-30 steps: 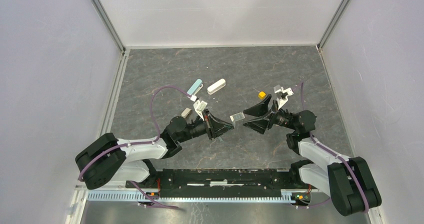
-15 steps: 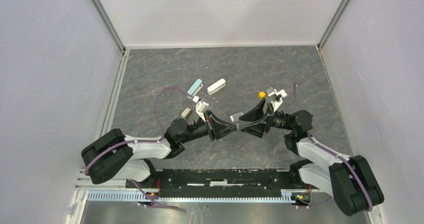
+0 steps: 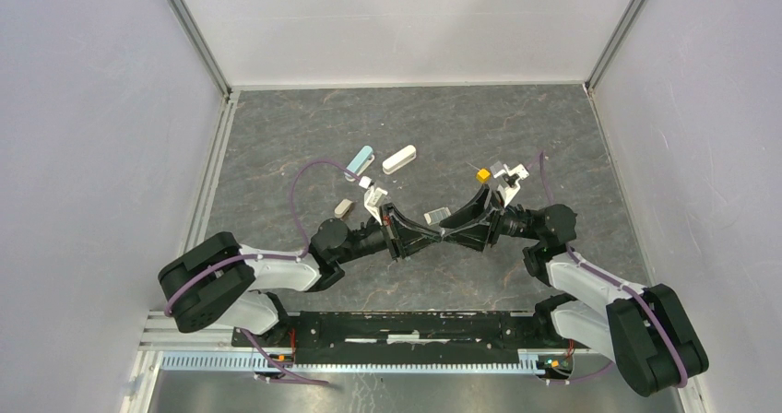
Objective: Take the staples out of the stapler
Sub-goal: Pick up the staple from the center of the board.
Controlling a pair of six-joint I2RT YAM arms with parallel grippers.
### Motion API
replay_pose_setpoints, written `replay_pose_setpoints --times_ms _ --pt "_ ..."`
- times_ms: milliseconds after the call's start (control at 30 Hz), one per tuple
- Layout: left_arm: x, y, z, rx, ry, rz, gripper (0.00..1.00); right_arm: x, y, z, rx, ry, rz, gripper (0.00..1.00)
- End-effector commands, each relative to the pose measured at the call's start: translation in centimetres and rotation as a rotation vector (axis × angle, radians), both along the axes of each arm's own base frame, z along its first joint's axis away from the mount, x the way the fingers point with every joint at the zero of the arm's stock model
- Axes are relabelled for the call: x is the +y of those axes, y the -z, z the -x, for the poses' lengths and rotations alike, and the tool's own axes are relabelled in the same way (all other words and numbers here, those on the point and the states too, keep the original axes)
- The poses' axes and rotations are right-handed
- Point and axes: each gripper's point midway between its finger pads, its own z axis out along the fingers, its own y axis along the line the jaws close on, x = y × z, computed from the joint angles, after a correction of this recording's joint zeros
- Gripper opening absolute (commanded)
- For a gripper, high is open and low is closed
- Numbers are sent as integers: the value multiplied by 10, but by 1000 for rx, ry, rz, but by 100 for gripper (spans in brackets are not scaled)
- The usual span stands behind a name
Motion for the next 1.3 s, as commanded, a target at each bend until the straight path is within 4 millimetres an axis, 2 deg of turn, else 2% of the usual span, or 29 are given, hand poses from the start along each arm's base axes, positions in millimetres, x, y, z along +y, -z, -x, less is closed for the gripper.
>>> replay_pose_setpoints --times_ms 0,900,1267 --pt "-4 -27 5 -31 30 87 7 0 -23 5 -97 -22 -45 53" --pt "-3 -27 6 -6 37 154 7 0 -27 10 -96 -38 -64 38" --pt "-3 -23 5 0 32 146 7 -1 -30 12 -110 -40 -73 26"
